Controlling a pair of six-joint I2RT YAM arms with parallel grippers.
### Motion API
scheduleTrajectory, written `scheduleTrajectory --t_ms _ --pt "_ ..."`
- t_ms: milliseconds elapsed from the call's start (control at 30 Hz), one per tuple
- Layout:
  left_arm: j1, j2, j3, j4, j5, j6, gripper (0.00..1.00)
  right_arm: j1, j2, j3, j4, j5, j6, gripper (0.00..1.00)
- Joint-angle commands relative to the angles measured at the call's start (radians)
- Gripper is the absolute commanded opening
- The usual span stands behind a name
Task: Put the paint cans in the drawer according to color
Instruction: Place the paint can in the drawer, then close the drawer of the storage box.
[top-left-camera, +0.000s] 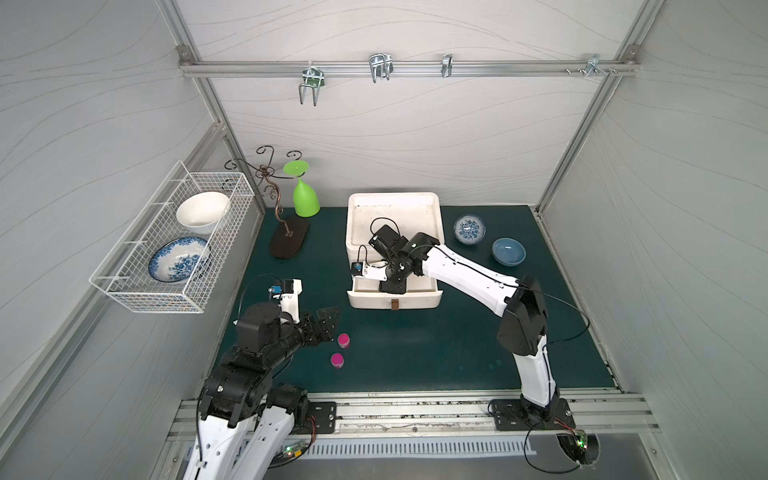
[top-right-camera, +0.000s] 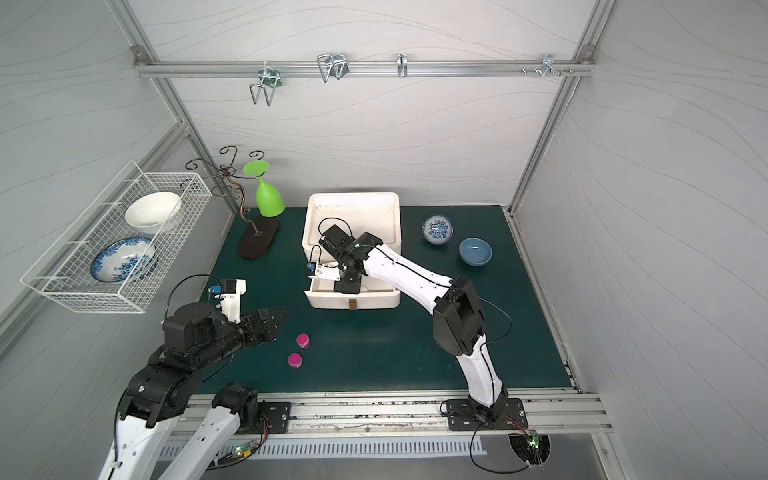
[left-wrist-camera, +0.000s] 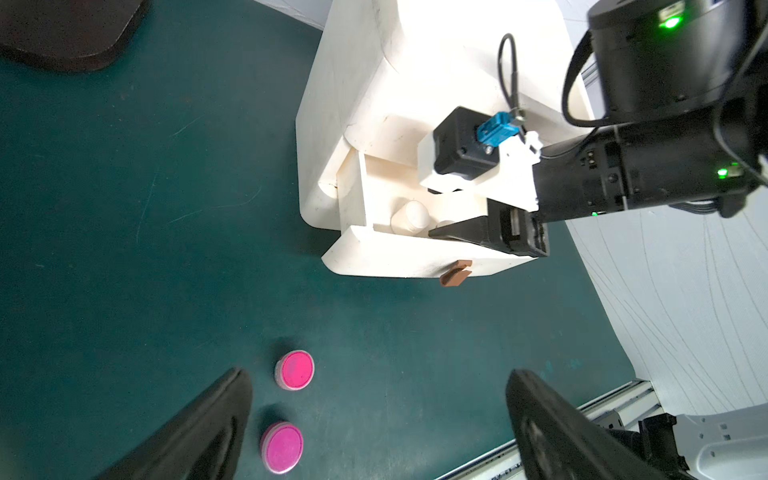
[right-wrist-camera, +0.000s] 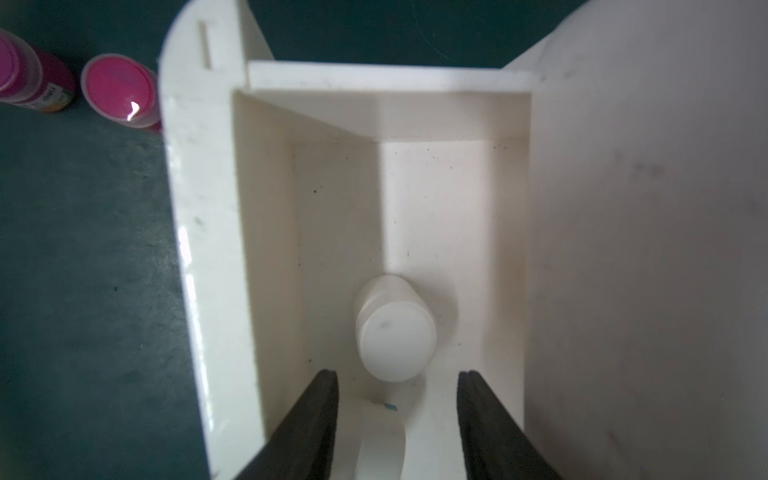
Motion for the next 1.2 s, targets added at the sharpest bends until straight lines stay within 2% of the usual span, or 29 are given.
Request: scheduleTrajectory --t_ms 0,33,67,100,133,333,433,500,633,700,800,967,1167 --pt "0.006 0.044 0.024 0.063 -0.008 0.013 0.99 0.018 -0.125 -0.01 -0.039 0.051 0.041 0.51" --pt "0.006 0.066 0.037 0.071 -0.011 0.01 0.99 0.022 -0.157 -0.029 -0.029 0.064 0.063 0.52" --pt "0.005 0.086 0.055 0.079 -0.013 0.006 1.0 0.029 -0.188 -0.051 -0.015 0.081 0.086 0.61" --pt "0.006 0.114 0.074 0.093 -0.017 0.0 1.0 0.04 -0.234 -0.085 0.013 0.111 0.118 0.85" --pt "0.005 0.142 0.097 0.111 -0.023 -0.004 1.0 0.055 -0.282 -0.126 0.047 0.142 0.152 0.99" --pt "0.007 0.388 0.29 0.169 -0.088 -0.026 1.0 0.173 -0.612 -0.441 0.275 0.361 0.376 0.99" --pt "0.011 0.549 0.405 0.168 -0.091 -0.028 1.0 0.197 -0.773 -0.594 0.358 0.464 0.581 0.99" --pt "0.02 0.647 0.472 0.177 -0.087 -0.023 0.93 0.196 -0.866 -0.685 0.369 0.506 0.734 0.99" --pt "0.038 0.839 0.611 0.188 -0.053 -0.008 0.68 0.198 -1.046 -0.861 0.372 0.551 0.974 0.99" --pt "0.038 0.922 0.676 0.198 -0.039 -0.001 0.64 0.201 -1.144 -0.952 0.42 0.549 1.062 0.99" --pt "0.035 1.03 0.77 0.204 -0.029 0.013 0.63 0.207 -1.27 -1.094 0.516 0.503 1.107 0.99" --pt "0.03 1.179 0.882 0.162 -0.098 0.067 0.62 0.234 -1.331 -1.199 0.538 0.503 1.181 0.99" --pt "0.019 1.261 0.888 0.194 -0.102 0.071 0.53 0.332 -1.237 -1.255 0.634 0.562 1.227 0.99"
